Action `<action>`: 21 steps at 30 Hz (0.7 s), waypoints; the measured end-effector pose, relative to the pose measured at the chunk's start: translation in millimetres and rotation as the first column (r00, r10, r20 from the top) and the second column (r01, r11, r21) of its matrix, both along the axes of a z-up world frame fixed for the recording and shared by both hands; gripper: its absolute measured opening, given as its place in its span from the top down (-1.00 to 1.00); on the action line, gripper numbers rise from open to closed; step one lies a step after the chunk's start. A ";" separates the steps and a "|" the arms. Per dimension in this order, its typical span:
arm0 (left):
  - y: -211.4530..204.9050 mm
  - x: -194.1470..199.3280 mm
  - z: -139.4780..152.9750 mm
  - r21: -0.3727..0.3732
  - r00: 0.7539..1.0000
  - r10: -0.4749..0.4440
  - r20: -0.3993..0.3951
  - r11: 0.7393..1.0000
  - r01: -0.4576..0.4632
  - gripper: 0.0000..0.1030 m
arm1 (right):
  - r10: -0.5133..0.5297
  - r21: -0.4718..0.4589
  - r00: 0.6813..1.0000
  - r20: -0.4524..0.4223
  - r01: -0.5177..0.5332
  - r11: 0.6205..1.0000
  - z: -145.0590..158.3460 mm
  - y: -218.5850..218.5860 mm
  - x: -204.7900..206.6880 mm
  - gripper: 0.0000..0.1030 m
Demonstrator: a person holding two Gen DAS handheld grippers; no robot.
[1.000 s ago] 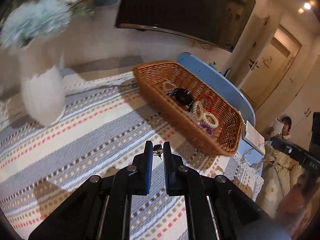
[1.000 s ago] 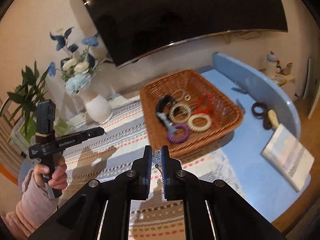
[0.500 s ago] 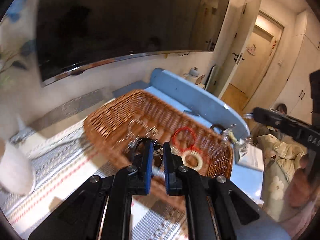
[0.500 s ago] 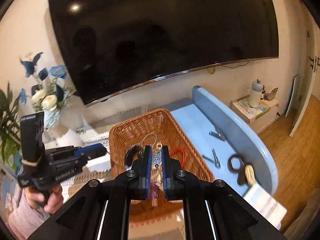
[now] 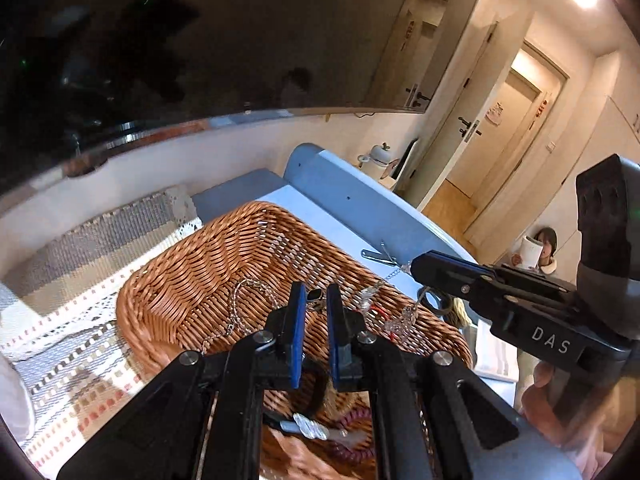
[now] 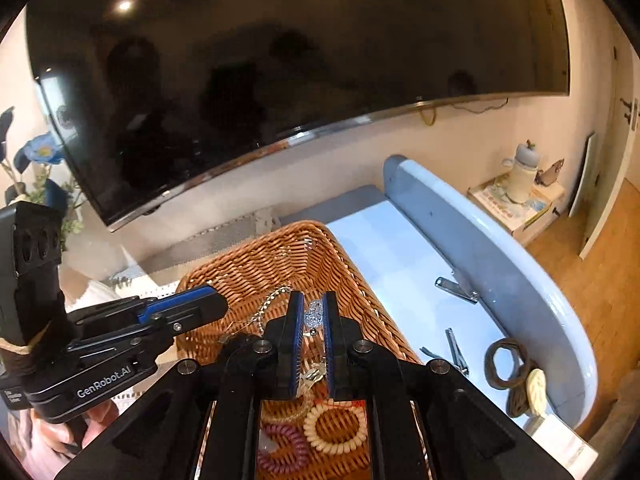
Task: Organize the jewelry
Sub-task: 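Lift and carry the ring and chain bracelet over the basket with both grippers, then open both grippers to drop the ring and chain bracelet into the basket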
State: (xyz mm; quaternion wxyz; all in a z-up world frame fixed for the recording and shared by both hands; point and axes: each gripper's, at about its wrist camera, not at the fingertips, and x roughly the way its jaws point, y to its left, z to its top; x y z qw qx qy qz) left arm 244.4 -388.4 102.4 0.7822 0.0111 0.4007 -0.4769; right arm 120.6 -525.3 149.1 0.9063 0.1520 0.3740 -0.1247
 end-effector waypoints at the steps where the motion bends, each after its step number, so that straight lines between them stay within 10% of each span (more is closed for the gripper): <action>1: -2.2 2.7 -3.3 0.003 1.000 0.003 -0.009 1.000 -0.003 0.84 | -0.001 0.002 1.000 -0.005 0.001 1.000 -2.6 -1.4 3.5 0.83; 10: -7.2 0.4 -15.0 0.027 0.999 -0.004 0.036 1.000 0.003 0.84 | -0.002 0.062 0.999 -0.034 0.004 0.998 -20.1 -9.4 19.1 0.82; 15: -3.0 -6.9 -10.0 0.019 0.999 -0.002 0.041 1.000 0.002 0.15 | 0.014 0.103 0.998 -0.056 -0.008 0.995 -27.3 -11.8 16.1 0.67; 21: 19.4 -21.7 1.1 0.010 0.999 0.019 0.035 1.000 -0.020 0.10 | 0.038 0.110 0.998 -0.044 -0.033 0.993 -15.8 0.2 -7.2 0.51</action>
